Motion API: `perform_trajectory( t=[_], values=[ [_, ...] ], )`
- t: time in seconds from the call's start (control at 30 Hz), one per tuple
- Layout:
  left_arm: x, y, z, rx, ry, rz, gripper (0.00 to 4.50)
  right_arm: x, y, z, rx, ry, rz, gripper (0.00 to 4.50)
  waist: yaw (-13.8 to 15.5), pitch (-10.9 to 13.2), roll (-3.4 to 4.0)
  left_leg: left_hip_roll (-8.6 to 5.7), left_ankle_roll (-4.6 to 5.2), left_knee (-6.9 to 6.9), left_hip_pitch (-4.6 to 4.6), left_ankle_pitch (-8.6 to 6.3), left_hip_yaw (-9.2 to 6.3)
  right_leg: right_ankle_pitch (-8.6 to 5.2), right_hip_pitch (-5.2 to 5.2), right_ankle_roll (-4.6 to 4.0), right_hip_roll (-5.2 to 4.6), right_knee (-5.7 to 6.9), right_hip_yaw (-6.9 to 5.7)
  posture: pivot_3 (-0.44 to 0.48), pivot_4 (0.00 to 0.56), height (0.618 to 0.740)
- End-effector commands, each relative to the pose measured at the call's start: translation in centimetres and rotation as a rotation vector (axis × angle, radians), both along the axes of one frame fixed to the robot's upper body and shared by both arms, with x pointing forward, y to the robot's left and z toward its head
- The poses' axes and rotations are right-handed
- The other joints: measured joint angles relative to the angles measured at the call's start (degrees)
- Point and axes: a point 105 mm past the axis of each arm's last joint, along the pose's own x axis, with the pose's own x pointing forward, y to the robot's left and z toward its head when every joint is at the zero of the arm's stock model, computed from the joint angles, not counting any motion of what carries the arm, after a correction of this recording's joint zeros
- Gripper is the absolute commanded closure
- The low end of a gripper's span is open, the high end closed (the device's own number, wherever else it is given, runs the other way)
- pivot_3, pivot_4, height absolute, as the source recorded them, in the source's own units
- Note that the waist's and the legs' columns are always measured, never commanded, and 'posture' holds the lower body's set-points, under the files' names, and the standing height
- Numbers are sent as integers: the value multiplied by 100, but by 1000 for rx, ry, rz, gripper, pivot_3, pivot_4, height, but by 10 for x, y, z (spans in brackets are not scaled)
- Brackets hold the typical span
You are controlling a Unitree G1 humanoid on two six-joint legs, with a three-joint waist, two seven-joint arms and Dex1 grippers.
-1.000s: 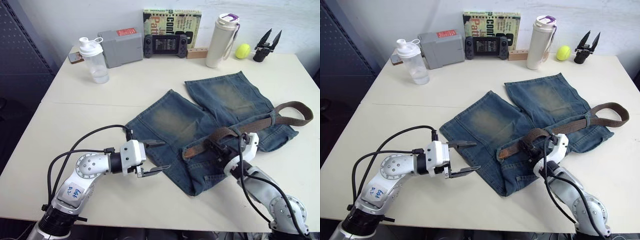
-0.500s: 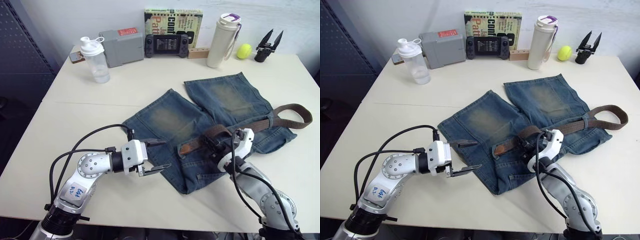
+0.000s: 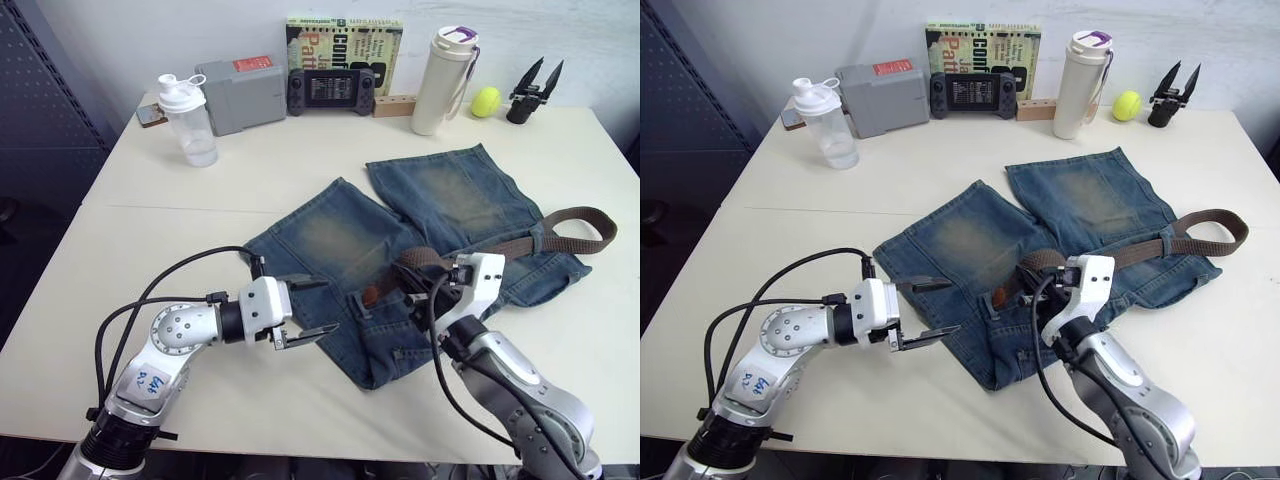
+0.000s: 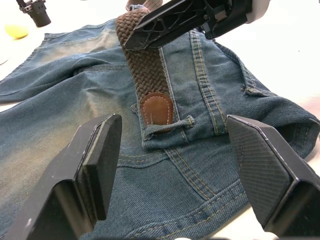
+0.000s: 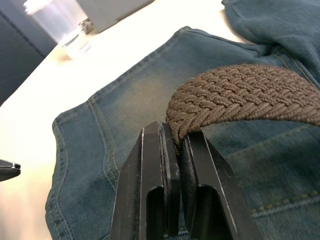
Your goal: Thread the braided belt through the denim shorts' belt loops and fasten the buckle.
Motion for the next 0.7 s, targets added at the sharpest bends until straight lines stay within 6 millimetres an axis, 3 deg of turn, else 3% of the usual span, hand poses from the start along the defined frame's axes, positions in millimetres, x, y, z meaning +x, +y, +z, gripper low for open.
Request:
perform_trajectory(
  t=[0.03, 0.27, 0.57, 0.7],
  values=[
    [-1, 0, 10, -3, -46, -4, 848, -4, 2, -13, 54, 77, 8, 4500, -5, 0, 0, 0, 0, 0, 0, 0, 0, 0, 0, 0, 0, 0, 0, 0, 150, 731],
    [0, 0, 10, 0, -50, -3, 848, 0, -15, -35, 216, 233, -34, 4500, -11, 4, 6, 2, 0, -1, 0, 0, 0, -2, 0, -3, 0, 2, 1, 0, 150, 731],
    [6, 3, 9, 12, -73, 25, 848, 2, 9, -25, 182, 199, 62, 4500, -7, 4, 7, 1, 0, 0, 0, 0, 0, -2, -1, -3, -1, 2, 1, 0, 150, 731],
    [7, 6, -12, 183, -198, -20, 848, -2, 27, -36, 147, 259, 130, 4500, -7, 4, 7, -4, 0, -1, 1, 0, 1, -2, -2, -4, 1, 2, 0, 0, 150, 731]
  ],
)
